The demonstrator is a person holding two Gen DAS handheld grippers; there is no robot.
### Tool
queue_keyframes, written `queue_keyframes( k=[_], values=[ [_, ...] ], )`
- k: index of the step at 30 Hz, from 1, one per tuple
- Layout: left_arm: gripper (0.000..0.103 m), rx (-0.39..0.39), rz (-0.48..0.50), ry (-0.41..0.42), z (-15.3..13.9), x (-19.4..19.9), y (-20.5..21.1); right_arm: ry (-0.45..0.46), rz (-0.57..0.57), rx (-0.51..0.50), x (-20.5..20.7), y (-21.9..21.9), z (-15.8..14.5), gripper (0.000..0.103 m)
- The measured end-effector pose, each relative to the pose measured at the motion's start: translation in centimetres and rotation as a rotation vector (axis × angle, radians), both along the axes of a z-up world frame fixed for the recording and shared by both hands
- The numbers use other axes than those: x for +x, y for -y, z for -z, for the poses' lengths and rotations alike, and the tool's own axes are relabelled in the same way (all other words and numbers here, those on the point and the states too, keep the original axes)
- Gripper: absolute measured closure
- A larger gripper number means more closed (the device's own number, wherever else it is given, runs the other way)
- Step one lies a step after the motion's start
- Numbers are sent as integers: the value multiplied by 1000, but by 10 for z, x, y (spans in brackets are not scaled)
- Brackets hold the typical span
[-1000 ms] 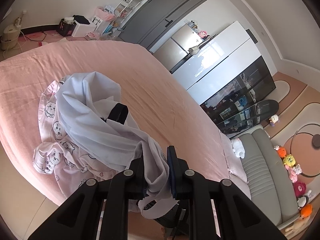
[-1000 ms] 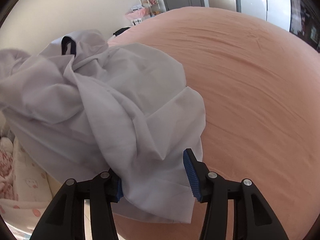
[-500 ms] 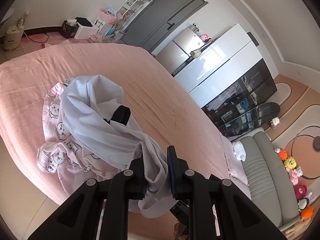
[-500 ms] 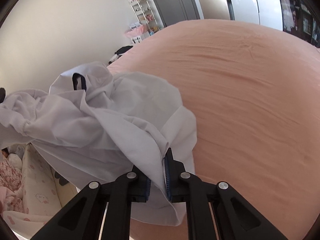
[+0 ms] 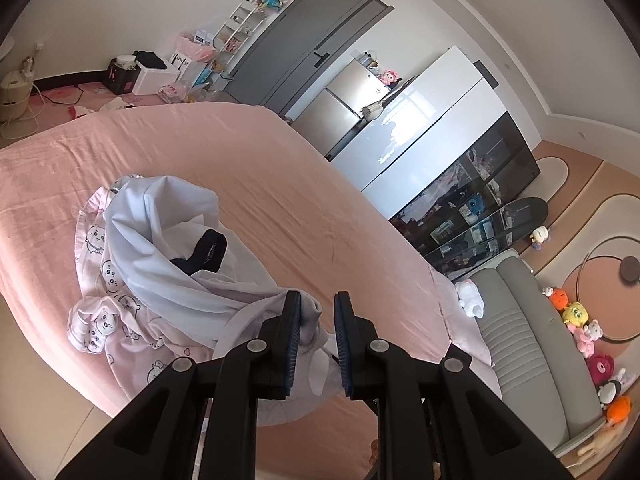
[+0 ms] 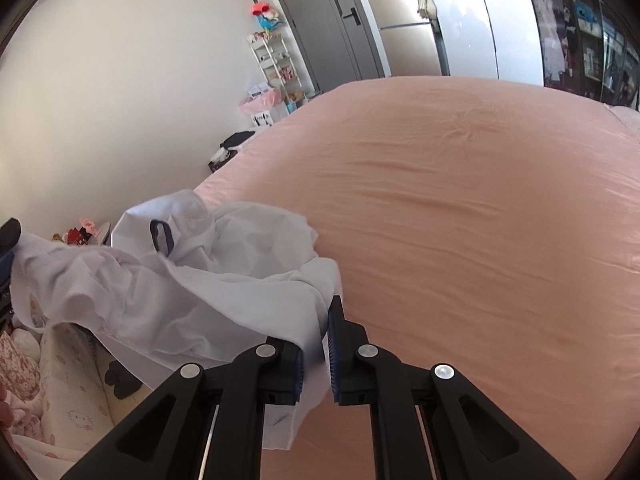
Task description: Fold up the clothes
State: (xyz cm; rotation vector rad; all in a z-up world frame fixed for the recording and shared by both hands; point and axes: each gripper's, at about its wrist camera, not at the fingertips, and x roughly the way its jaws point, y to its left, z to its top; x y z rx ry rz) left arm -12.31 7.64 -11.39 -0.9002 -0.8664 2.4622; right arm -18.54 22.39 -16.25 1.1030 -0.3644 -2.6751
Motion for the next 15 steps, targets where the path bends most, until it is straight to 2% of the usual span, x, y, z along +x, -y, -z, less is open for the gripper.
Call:
queue_keyframes(
  k=[5,8,15],
  values=[
    [88,0,16,-40,-10,5,-5,-34,40,-16,3,-20,-18,96],
    [88,-34,25,-42,-15,4,-10,-57,58,-12,6,-30,-28,96],
    [85,-115,84,66,4,-7,-19,-87,75,-32,8,-44,-42,96]
  ],
)
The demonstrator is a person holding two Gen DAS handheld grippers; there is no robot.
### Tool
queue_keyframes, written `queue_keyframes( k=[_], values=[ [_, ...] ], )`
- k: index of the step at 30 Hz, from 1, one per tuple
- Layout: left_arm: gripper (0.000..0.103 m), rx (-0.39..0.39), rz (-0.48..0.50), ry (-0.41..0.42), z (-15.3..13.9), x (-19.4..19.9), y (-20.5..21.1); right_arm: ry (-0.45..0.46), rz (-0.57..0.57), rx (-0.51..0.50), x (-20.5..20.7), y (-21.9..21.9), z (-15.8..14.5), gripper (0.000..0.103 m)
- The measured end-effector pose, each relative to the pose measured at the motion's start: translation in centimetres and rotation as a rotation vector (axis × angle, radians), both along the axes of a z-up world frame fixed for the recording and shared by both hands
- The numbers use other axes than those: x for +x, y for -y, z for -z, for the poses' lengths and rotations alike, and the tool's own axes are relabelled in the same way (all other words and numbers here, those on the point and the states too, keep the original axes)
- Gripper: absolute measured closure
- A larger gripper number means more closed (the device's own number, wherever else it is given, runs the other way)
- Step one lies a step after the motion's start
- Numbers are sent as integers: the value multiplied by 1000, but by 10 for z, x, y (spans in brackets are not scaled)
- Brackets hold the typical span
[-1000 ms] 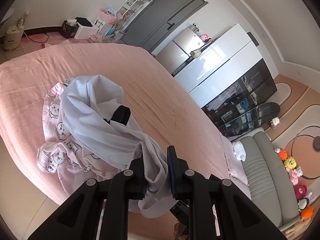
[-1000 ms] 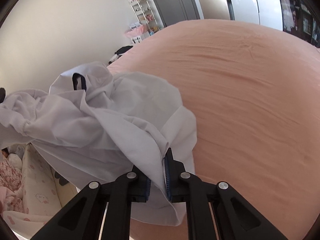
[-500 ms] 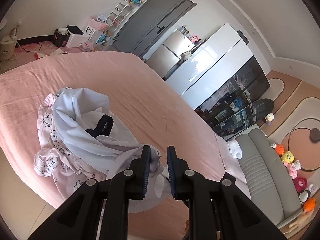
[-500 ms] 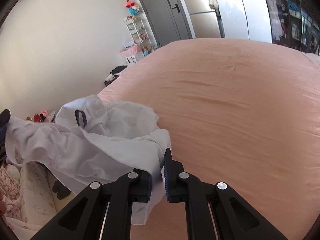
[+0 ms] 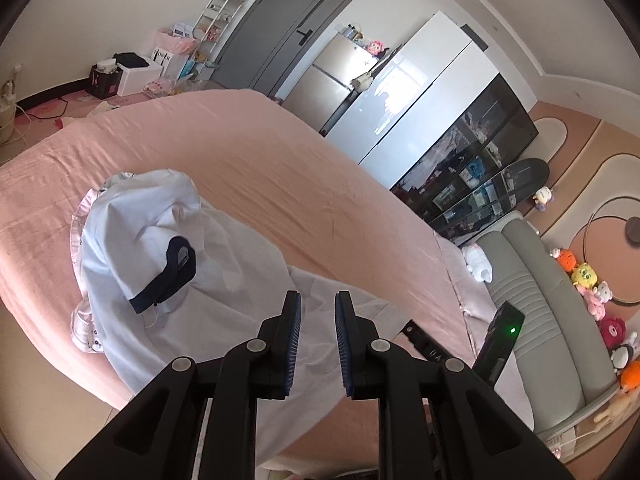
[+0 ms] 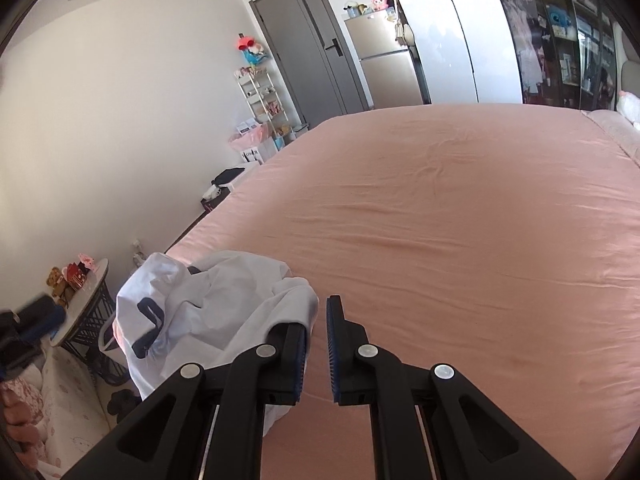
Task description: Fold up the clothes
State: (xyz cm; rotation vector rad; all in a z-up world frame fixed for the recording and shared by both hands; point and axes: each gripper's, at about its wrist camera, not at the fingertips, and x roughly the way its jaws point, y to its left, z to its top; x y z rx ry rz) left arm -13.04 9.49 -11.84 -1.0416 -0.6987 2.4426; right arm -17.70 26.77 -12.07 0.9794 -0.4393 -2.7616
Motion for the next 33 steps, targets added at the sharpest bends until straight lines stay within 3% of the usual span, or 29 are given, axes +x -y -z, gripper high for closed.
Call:
queue_keyframes(
  k=[4,5,6,8,13,21,28,33],
  values=[
    [72,22,3,60,22,0,3,1,-8,15,1,2,0,96],
    [58,38,8,69,27,1,5,0,-12,13,3,2,0,96],
    [38,55,11,75,32,2,6,-1,-15,10,5,1,-1,96],
    [21,81,7,80,39,4,8,-3,-21,7,4,3,-2,96],
    [21,74,11,107,53,4,2,-7,-28,-3,3,7,-6,96],
    [21,-108,83,113,70,14,-34,0,-40,-23,1,8,-8,96],
    [21,-335,205,56,78,28,-85,8,-51,-47,-1,6,-8,96],
    [21,-353,200,80,88,27,-100,11,-59,-79,-1,2,-9,96]
  ],
)
